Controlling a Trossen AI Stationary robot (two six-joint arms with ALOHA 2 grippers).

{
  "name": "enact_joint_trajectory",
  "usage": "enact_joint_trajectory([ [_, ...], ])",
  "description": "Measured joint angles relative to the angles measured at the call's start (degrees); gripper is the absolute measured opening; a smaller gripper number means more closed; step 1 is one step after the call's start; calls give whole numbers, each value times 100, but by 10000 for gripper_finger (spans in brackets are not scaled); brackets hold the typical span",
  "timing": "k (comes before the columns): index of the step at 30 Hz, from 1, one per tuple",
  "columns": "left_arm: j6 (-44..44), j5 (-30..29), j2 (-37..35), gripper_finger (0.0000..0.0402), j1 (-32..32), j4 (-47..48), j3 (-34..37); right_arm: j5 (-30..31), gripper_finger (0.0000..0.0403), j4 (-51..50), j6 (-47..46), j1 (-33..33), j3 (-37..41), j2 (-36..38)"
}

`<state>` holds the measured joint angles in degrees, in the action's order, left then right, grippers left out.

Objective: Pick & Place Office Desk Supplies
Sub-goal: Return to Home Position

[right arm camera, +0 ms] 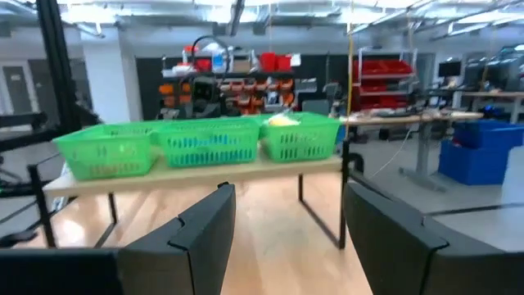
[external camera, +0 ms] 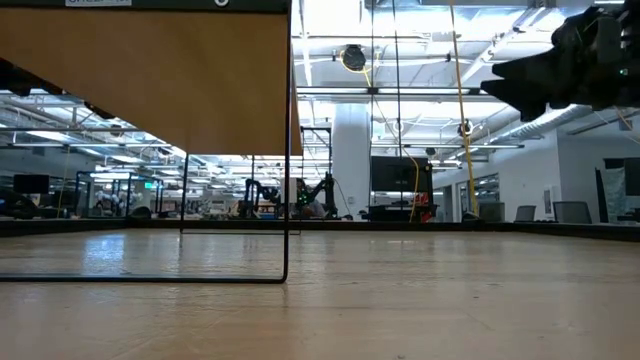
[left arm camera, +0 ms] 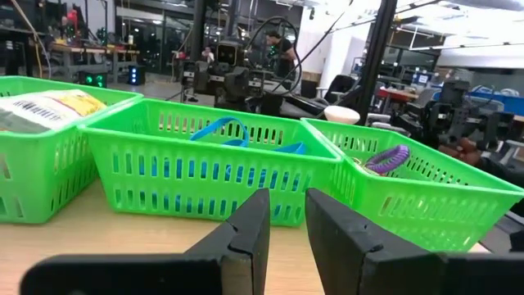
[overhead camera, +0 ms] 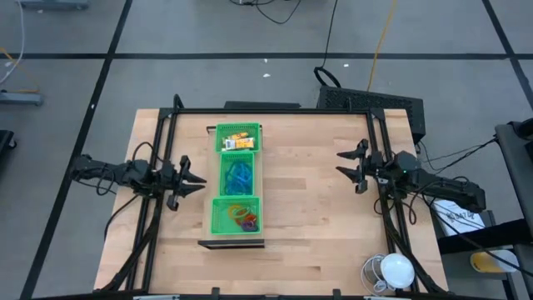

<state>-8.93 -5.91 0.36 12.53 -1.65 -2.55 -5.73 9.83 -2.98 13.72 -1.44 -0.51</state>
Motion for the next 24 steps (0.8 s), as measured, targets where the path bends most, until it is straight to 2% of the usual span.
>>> enact_joint_trajectory([
  [12,-121,-417,0,88,-15,337,0,26,219,-656,65,199,49,-3],
  [24,601,-420,0,88,-15,334,-2,-7,219,-750,-125,199,58,-29],
])
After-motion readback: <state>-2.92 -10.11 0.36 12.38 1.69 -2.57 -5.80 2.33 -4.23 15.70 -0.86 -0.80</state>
